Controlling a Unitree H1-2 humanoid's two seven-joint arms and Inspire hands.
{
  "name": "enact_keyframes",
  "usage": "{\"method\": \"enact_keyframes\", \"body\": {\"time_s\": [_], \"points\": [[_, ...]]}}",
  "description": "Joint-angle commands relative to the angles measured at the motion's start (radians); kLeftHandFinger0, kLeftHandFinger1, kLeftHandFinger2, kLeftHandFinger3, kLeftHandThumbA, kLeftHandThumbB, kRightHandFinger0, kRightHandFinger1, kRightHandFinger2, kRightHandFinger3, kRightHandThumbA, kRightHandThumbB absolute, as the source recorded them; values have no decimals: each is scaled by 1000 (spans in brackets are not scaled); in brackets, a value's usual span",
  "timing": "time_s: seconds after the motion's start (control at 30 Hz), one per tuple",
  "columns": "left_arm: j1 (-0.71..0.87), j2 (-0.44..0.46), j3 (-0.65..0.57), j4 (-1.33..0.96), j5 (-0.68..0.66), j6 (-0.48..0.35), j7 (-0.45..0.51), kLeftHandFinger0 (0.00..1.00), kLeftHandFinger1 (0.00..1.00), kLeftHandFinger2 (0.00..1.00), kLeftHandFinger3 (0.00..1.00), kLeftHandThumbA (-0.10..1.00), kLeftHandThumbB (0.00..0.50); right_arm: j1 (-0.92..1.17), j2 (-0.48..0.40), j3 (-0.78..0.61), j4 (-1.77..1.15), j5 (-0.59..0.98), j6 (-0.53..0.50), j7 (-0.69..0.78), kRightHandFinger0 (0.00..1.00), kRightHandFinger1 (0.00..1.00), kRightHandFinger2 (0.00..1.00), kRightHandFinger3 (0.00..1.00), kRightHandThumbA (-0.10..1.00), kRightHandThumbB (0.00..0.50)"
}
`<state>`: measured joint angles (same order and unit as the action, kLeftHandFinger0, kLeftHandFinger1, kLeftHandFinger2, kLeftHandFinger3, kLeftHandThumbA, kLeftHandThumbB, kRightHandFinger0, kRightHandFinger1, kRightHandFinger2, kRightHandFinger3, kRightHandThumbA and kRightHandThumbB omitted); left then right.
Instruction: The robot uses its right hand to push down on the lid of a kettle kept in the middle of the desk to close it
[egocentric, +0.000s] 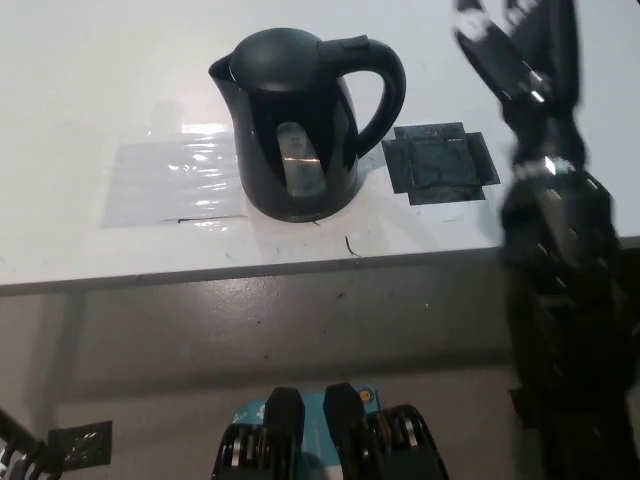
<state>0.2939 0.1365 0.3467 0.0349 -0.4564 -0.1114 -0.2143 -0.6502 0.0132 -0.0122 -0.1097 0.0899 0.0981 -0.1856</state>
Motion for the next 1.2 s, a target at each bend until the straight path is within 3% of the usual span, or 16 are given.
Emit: {"method": "enact_keyframes", "body": {"time_s": [0.0,0.1,0.13,0.2,0.37,0.43,0.47,0.63,0.73,0.9,0.97,1.17], "points": [[1,47,36,-40,-17,-3,10,1000,1000,944,1000,570,205,298,-174,38,-555,129,61,184,1000,1000,1000,1000,366,0],[4,49,40,-45,-18,2,12,1000,1000,948,1000,573,204,397,-193,29,-496,86,-17,184,1000,1000,1000,1000,360,0],[7,51,38,-49,-6,4,15,1000,1000,955,1000,586,208,485,-193,-10,-354,53,-140,170,1000,1000,1000,1000,322,0],[8,51,40,-49,-9,7,15,1000,1000,957,1000,581,203,505,-204,-16,-296,58,-178,172,1000,1000,1000,1000,278,0],[5,46,43,-41,-14,5,10,1000,1000,949,1000,567,204,517,-214,-51,-49,73,-267,166,1000,1000,1000,1000,29,0],[6,42,41,-43,-8,2,9,1000,1000,951,1000,573,195,510,-214,-62,41,67,-293,164,1000,1000,1000,1000,68,0],[5,42,43,-40,-13,2,6,1000,1000,952,1000,565,189,500,-206,-72,141,63,-356,158,1000,1000,1000,1000,58,0],[2,41,40,-39,-4,1,9,1000,1000,951,1000,566,181,476,-188,-113,328,120,-442,176,1000,1000,1000,1000,49,0],[-12,47,40,-41,4,-2,13,1000,1000,928,1000,582,183,440,-194,-129,508,89,-509,161,1000,1000,1000,1000,-44,0],[-26,43,36,-45,6,20,24,1000,1000,913,1000,553,194,414,-193,-185,581,174,-491,195,1000,1000,1000,1000,-100,0],[-36,37,34,-32,8,15,24,1000,1000,902,985,554,248,381,-190,-226,626,233,-471,224,1000,1000,1000,1000,-100,0],[-32,32,28,-21,11,0,13,1000,1000,919,992,564,230,368,-192,-260,676,241,-469,251,1000,1000,1000,1000,-100,0]]}}
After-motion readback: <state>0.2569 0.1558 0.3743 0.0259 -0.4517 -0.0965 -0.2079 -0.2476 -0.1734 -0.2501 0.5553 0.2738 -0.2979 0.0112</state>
